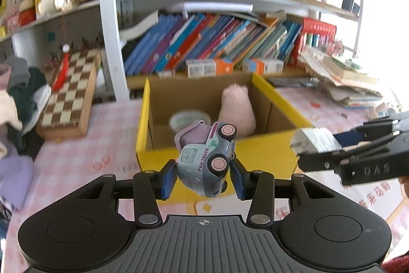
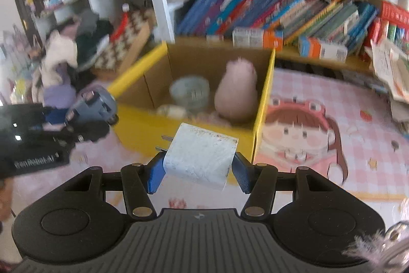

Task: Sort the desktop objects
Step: 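Carry the toy truck and large charger over the yellow box and lower them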

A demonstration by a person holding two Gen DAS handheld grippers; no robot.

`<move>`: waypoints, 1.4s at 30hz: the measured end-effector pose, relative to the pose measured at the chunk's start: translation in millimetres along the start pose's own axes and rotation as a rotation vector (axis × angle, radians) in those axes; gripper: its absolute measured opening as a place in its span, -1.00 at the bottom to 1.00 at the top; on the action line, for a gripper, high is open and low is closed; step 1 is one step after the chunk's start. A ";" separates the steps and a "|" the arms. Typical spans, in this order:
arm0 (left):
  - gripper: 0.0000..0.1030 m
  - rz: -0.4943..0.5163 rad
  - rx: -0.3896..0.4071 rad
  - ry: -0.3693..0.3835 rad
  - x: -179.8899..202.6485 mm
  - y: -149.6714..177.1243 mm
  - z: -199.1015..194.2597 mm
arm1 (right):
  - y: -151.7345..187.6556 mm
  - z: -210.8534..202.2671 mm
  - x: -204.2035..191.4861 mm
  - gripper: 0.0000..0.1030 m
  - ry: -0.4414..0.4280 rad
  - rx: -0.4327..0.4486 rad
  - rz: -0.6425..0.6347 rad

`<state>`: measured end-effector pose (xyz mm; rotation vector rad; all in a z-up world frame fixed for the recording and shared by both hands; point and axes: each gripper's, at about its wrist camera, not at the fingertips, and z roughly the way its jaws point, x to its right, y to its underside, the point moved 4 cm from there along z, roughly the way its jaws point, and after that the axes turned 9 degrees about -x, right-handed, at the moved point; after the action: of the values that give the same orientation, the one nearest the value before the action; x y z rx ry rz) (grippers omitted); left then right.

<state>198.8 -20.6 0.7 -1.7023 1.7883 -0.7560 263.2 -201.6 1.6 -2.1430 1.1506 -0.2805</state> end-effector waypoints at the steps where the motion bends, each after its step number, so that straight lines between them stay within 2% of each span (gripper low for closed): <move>1: -0.16 0.003 0.010 -0.002 0.2 -4.0 -0.2 | -4.9 -4.2 0.4 0.04 -0.006 0.015 0.000; 8: -0.16 0.031 0.063 -0.022 2.1 -34.6 4.9 | -47.6 -2.5 14.3 0.04 0.016 0.084 -0.062; 16: -0.16 0.061 0.057 -0.054 2.2 -62.4 28.2 | -81.4 30.0 14.4 0.04 0.025 0.066 -0.238; 22: -0.16 0.072 -0.009 -0.067 0.6 -73.5 59.6 | -93.6 69.0 6.8 0.04 0.012 -0.025 -0.377; 29: -0.16 0.074 -0.123 -0.083 -5.1 -74.4 102.4 | -97.4 114.5 0.4 0.04 -0.022 -0.176 -0.503; 39: -0.16 0.160 -0.225 -0.123 3.4 -75.3 141.8 | -90.0 165.4 -0.4 0.05 -0.068 -0.360 -0.620; 42: -0.16 0.171 -0.257 -0.121 6.3 -75.2 152.6 | -88.1 173.9 -0.8 0.05 -0.079 -0.388 -0.646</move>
<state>360.8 -33.5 -50.0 -1.6849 1.9818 -0.3556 403.5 -87.0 -70.3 -2.8064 0.4564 -0.2642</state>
